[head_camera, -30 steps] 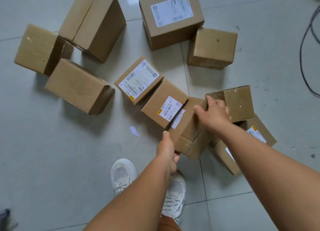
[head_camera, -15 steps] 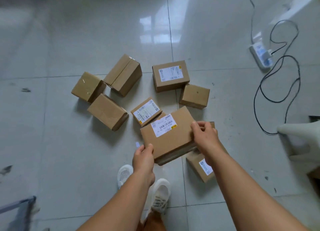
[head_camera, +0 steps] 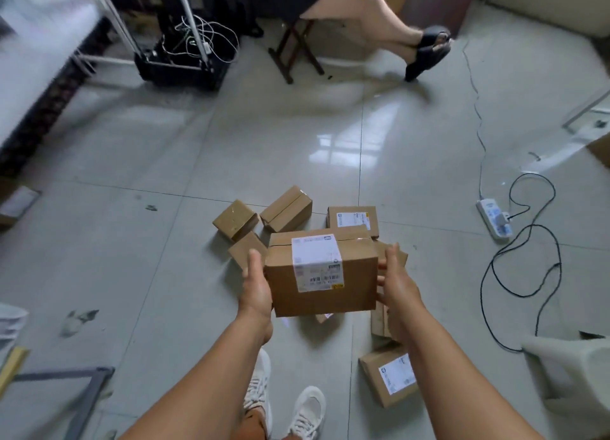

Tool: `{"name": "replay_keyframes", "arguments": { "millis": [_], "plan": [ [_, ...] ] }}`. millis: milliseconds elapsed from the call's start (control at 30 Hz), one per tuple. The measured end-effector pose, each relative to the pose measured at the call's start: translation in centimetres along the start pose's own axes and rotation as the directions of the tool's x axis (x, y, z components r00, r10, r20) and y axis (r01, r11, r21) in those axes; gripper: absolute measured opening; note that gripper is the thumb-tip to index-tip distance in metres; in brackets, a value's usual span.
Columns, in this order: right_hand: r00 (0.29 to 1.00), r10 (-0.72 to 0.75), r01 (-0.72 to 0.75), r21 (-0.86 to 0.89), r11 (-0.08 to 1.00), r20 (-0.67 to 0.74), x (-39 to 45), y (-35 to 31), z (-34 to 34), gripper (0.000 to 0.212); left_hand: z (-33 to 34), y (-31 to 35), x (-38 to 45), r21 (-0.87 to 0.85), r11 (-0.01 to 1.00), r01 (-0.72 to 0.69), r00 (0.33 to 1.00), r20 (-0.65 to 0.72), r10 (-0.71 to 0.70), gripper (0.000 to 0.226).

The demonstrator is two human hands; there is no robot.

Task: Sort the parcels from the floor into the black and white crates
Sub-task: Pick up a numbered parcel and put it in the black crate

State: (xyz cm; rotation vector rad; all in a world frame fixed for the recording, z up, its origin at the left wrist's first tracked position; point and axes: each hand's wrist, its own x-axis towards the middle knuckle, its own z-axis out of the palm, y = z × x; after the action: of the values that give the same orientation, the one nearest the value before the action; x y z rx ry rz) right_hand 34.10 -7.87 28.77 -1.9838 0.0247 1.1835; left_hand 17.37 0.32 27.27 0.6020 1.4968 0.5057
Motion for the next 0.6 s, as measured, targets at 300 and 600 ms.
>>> {"name": "replay_keyframes", "arguments": {
  "millis": [300,600],
  "plan": [
    [0.982,-0.026,0.032,-0.026,0.999,0.186,-5.8,-3.9,3.0,0.028,-5.9,5.8,-5.5,0.052,0.982,-0.182,0.983,0.015,0.181,0.026],
    [0.933,-0.131,0.123,0.045,0.991,0.336,-12.4,-7.5,8.8,0.071,-13.4,10.7,-8.8,-0.077,0.958,-0.275,0.959,-0.092,0.268,0.028]
  ]
}}
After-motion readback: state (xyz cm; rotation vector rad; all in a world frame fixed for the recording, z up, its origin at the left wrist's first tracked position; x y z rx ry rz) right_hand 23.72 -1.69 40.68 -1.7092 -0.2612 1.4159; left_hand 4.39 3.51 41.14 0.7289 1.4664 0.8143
